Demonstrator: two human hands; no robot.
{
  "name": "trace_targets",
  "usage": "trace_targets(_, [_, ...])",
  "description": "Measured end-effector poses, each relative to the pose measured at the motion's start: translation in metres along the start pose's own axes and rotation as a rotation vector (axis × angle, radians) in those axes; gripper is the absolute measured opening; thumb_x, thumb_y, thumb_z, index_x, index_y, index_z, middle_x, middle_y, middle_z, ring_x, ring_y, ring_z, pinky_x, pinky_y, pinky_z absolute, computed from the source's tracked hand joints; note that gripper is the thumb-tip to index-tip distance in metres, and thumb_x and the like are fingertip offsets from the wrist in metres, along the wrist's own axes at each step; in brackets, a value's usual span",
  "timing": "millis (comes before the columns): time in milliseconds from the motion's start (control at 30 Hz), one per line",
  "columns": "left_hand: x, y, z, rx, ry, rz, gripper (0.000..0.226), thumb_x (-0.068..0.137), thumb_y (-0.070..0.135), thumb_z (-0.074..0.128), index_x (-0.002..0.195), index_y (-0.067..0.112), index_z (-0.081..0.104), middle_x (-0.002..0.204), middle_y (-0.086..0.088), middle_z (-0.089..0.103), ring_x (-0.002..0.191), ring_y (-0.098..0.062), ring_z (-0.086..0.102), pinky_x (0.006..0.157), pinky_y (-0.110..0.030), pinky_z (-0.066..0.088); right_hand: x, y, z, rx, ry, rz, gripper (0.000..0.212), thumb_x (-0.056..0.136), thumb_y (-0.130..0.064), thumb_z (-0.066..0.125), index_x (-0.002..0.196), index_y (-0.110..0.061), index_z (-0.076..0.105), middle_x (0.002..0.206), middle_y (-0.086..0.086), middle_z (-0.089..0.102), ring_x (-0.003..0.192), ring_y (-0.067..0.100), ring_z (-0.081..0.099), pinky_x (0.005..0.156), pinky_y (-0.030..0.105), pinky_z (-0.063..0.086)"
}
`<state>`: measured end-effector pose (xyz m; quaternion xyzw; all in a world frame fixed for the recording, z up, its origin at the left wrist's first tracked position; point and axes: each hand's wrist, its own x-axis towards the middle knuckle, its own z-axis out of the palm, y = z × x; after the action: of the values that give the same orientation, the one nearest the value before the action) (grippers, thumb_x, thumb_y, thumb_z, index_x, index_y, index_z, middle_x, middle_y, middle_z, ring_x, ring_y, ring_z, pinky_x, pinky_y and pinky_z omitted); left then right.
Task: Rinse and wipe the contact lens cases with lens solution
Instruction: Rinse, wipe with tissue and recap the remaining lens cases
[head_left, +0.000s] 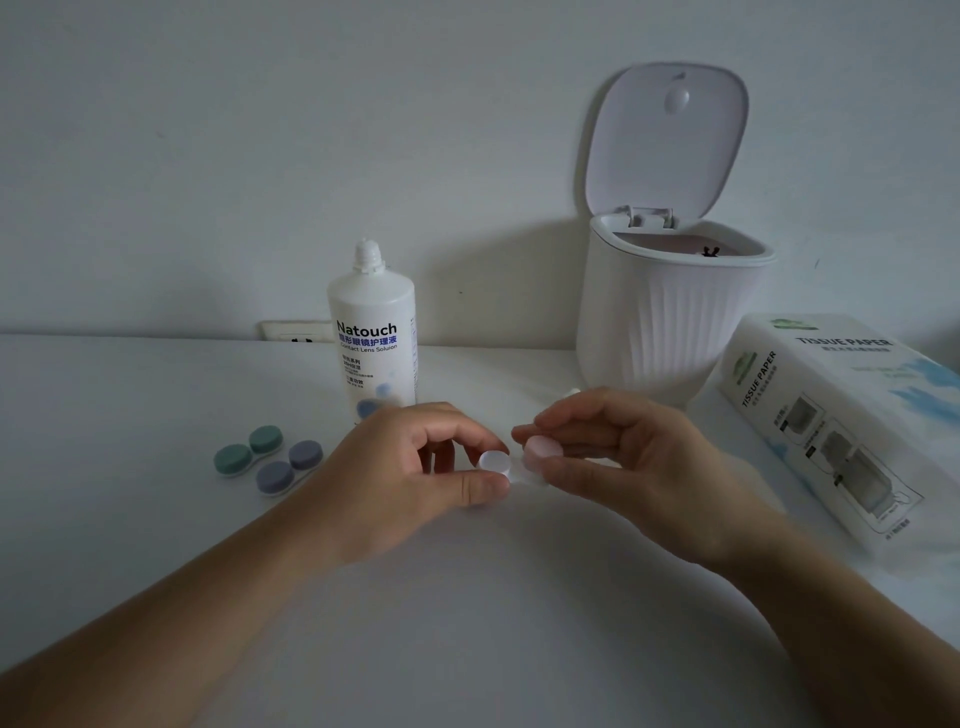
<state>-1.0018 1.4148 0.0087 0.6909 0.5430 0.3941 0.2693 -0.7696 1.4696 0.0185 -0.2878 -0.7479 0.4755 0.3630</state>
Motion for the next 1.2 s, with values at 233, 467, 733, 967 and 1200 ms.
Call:
trace_targets(233, [0.000,0.002,0.001,-0.027,-0.002,0.056,0.034,0.066,0.060,0.074,0.093,0.041,0.074,0.091,0.013,0.069,0.072,-0.014,0.057,0.072,-0.036,0.049,-0.002,-0.004,0.002,-0.133,-0.031,-0.035,0.027,0.079,-0.032,0.079,0.105,-0.031,0.073,0.104,-0.014,0.078,0.097,0.006,0.073,0.092,0.028,0.055])
trace_targets(467, [0.000,0.002,0.000,-0.035,0.007,0.094,0.029,0.070,0.057,0.074,0.094,0.041,0.074,0.093,0.012,0.070,0.075,-0.016,0.058,0.074,-0.041,0.050,-0.004,-0.005,0.002,-0.301,0.029,-0.115,0.025,0.080,-0.026,0.080,0.104,-0.033,0.075,0.098,-0.024,0.075,0.093,-0.002,0.071,0.085,0.012,0.051])
trace_targets(733, [0.001,0.004,0.002,-0.045,0.049,0.100,0.030,0.071,0.056,0.073,0.095,0.038,0.073,0.092,0.014,0.070,0.072,-0.014,0.058,0.072,-0.037,0.048,-0.004,0.000,0.008,-0.406,0.136,-0.222,0.018,0.078,-0.035,0.080,0.096,-0.033,0.076,0.092,-0.028,0.073,0.088,-0.002,0.069,0.074,0.013,0.049])
trace_targets(967, [0.000,0.005,0.003,-0.039,0.040,0.097,0.029,0.071,0.055,0.073,0.096,0.038,0.074,0.091,0.010,0.070,0.072,-0.014,0.057,0.072,-0.041,0.049,0.001,0.005,0.012,-0.363,0.114,-0.152,0.042,0.066,-0.062,0.077,0.100,-0.037,0.068,0.094,-0.021,0.072,0.088,0.005,0.068,0.073,0.017,0.050])
trace_targets(1200, [0.000,0.005,0.002,-0.051,0.050,0.083,0.025,0.071,0.051,0.077,0.093,0.038,0.075,0.091,0.011,0.070,0.071,-0.014,0.056,0.072,-0.038,0.047,-0.004,0.002,0.004,-0.316,0.021,-0.112,0.029,0.083,-0.048,0.068,0.110,-0.040,0.072,0.100,-0.021,0.073,0.093,0.007,0.069,0.082,0.022,0.054])
